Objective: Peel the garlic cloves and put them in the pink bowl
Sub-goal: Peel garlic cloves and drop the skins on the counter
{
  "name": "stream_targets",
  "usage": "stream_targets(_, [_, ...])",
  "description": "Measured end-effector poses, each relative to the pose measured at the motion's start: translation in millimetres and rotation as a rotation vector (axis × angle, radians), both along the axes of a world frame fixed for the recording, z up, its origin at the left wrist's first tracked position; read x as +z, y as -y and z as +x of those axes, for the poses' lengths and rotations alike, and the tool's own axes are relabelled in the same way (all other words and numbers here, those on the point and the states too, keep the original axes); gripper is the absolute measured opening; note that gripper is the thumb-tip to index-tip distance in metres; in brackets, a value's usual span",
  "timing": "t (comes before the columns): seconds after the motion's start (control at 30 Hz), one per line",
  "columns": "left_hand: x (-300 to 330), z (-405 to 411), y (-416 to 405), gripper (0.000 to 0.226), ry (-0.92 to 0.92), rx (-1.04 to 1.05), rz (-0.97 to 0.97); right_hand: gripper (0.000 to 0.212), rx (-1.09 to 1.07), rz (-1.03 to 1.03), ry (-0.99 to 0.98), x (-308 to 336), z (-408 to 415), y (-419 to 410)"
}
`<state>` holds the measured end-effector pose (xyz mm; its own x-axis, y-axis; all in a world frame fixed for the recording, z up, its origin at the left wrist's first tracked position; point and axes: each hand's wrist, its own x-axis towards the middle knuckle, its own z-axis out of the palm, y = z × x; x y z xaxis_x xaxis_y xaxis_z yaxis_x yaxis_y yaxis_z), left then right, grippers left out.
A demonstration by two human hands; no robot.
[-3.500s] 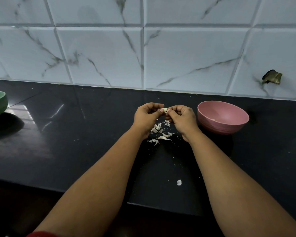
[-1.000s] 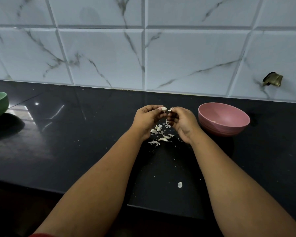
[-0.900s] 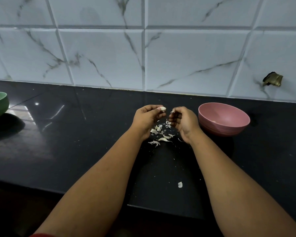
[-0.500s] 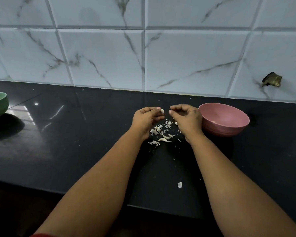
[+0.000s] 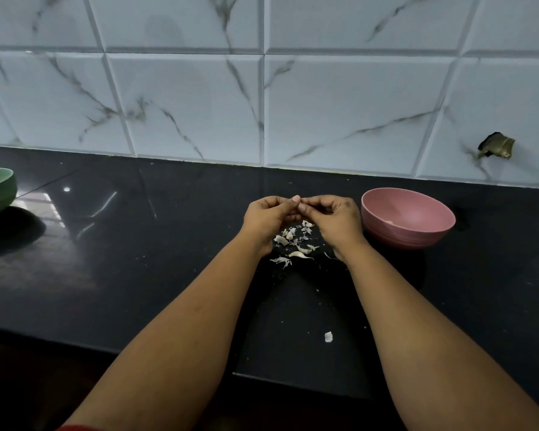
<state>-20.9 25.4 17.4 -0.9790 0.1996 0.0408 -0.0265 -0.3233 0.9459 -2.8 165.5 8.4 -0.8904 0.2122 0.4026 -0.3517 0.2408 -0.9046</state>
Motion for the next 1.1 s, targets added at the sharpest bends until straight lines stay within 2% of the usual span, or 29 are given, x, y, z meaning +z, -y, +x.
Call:
stream_targets(0.1, [0.7, 0.0, 1.2, 0.011, -0.016, -0.009, 0.039, 0.009, 0.093, -0.187, 0.056, 3.6, 4.6, 2.9])
stream_targets(0.2, [0.3, 0.3, 0.3, 0.009, -0.055, -0.008, 0.02, 0.006, 0.083, -0.238, 0.087, 5.6, 4.3, 3.2])
stream_targets(0.33, [-1.0, 2.2, -1.1, 0.014, -0.099, -0.013, -0.035, 0.006, 0.015, -0.212, 0.106, 4.7, 1.4, 0.8])
stream_targets(0.43, [-0.5, 2.8, -1.1, 0.007, -0.113, -0.024, -0.043, 0.007, -0.002, -0.183, 0.108, 4.0, 0.1, 0.8])
stream_targets(0.67, [2.7, 5.4, -0.9, 0.004, -0.083, -0.055, 0.015, 0.01, -0.053, -0.166, 0.097, 4.2, -1.4, 2.9])
stream_targets(0.97, [4.8, 2.2, 1.2, 0.006, -0.021, 0.032, 0.087, 0.022, -0.096, -0.139, 0.038, 4.9, 1.4, 1.8])
stream_targets(1.1, [4.9, 1.9, 1.3, 0.008, -0.016, 0.041, 0.077, 0.016, -0.152, -0.105, 0.021, 9.7, 5.6, 2.8])
